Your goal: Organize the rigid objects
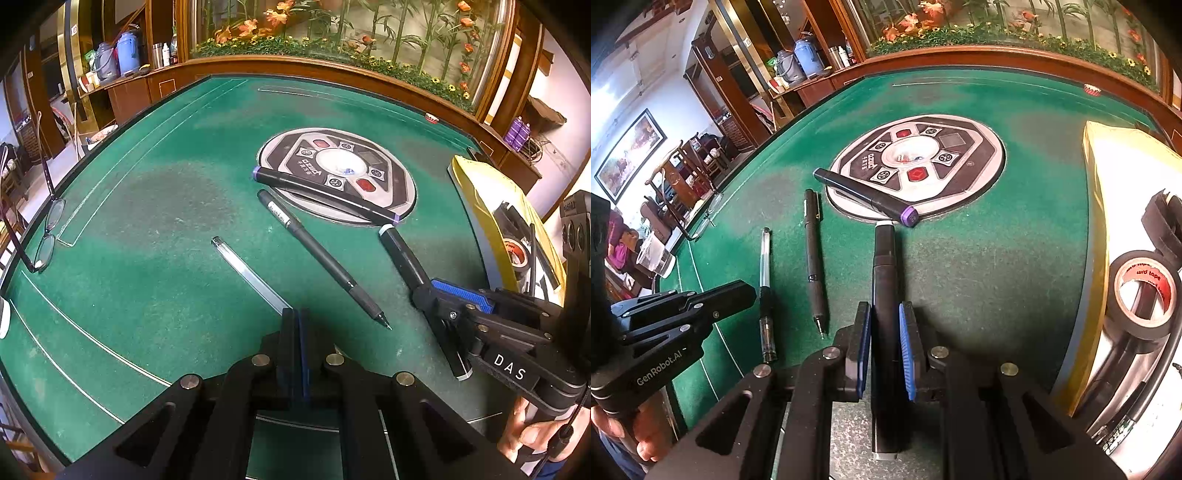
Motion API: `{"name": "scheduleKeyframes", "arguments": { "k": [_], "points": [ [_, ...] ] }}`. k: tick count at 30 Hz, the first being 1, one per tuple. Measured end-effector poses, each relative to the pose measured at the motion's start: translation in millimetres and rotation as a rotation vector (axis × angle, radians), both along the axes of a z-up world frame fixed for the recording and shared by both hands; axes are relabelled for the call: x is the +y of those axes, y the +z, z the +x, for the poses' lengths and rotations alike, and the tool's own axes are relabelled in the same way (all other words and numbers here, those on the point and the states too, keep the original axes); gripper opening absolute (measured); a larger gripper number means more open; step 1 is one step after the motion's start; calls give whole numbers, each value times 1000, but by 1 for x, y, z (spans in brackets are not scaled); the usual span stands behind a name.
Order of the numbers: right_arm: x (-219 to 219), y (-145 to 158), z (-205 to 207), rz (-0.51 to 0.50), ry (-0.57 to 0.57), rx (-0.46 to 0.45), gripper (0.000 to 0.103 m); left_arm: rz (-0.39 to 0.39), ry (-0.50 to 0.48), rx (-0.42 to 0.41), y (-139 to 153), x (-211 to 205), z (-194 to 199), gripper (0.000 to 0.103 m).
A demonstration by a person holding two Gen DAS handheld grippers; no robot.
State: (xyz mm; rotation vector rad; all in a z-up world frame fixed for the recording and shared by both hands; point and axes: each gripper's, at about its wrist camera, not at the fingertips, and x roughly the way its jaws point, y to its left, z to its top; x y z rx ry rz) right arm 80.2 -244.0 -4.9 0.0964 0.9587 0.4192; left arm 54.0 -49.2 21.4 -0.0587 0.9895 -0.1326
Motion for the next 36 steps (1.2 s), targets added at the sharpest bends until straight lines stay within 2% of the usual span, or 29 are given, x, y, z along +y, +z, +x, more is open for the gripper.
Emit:
{"name": "scheduleKeyframes", "arguments": {
  "k": [8, 20, 36],
  "points": [
    [5, 23, -14, 71, 46, -89, 14, -13, -19, -40, 14, -5, -9, 2],
    [2, 34, -15, 134, 43, -120, 14, -35, -46, -106, 44, -13, -26, 2],
    [-11, 39, -19, 175, 11, -132, 14, -49, -58, -120, 50, -18, -31, 2]
  ]
}}
